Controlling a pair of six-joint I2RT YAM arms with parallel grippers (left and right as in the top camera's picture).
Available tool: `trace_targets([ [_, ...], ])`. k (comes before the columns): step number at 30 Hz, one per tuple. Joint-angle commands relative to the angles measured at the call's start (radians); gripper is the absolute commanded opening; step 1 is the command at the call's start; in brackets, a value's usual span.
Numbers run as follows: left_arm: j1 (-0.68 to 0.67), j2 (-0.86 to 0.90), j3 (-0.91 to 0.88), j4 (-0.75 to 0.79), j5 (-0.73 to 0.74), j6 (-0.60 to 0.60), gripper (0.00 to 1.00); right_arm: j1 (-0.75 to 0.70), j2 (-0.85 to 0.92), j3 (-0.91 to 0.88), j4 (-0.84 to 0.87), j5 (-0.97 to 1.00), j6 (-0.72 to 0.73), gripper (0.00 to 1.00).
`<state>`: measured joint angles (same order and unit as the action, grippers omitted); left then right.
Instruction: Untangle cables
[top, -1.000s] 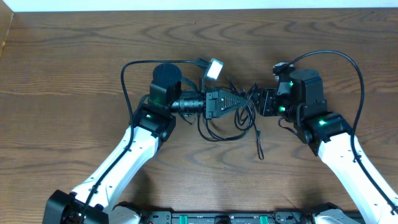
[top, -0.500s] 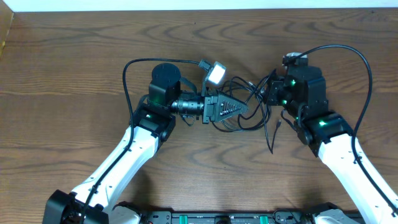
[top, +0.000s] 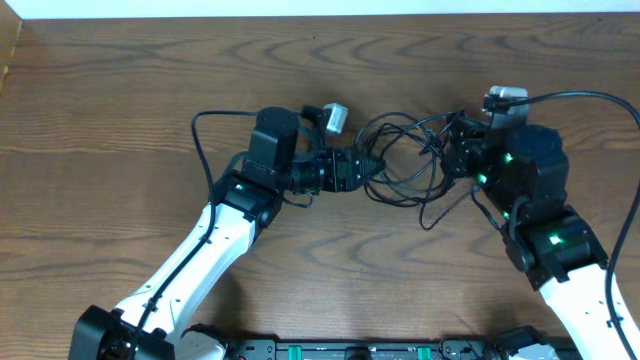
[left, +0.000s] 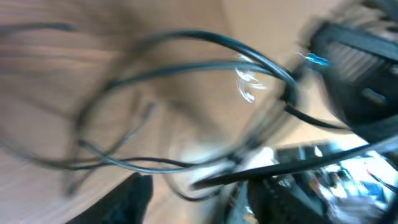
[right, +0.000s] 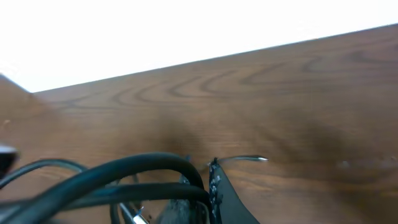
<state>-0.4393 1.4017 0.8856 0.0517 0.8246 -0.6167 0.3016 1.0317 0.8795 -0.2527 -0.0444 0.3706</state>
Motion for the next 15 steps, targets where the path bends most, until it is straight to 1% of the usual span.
trace_targets([
  [1,0.001,-0.015,0.006,-0.048,-0.192,-0.01,0.77,0.0,-0.018,0.0,0.0,-0.094,-0.009,0.01],
  [2,0.001,-0.015,0.006,-0.064,-0.213,-0.024,0.8,0.0,-0.016,-0.001,-0.01,-0.093,-0.009,0.01],
  [3,0.001,-0.015,0.006,-0.098,-0.253,-0.066,0.86,0.0,-0.008,-0.001,-0.032,-0.093,-0.008,0.01],
  [4,0.001,-0.015,0.006,-0.11,-0.256,-0.079,0.94,0.0,0.0,-0.001,-0.047,-0.093,-0.008,0.01],
  [6,-0.001,-0.015,0.006,-0.119,-0.224,-0.066,1.0,0.0,0.023,-0.001,-0.063,-0.091,-0.01,0.01],
  [7,-0.003,-0.015,0.006,-0.119,-0.192,-0.034,1.0,0.0,0.037,-0.001,-0.069,-0.089,-0.01,0.01],
  [8,-0.005,-0.016,0.006,-0.123,-0.151,0.038,0.99,0.0,0.063,-0.001,-0.079,-0.089,-0.01,0.01],
  [10,-0.005,-0.016,0.006,-0.144,-0.133,0.123,0.99,0.0,0.095,-0.001,-0.089,-0.089,-0.01,0.01],
  [13,-0.005,-0.016,0.006,-0.187,-0.146,0.263,0.99,0.0,0.143,-0.001,-0.102,-0.089,-0.002,0.01],
  [14,-0.005,-0.016,0.006,-0.216,-0.188,0.304,0.99,0.0,0.174,-0.001,-0.117,-0.089,0.015,0.01],
  [15,-0.005,-0.016,0.006,-0.229,-0.216,0.311,0.99,0.0,0.19,-0.001,-0.127,-0.089,0.019,0.01],
])
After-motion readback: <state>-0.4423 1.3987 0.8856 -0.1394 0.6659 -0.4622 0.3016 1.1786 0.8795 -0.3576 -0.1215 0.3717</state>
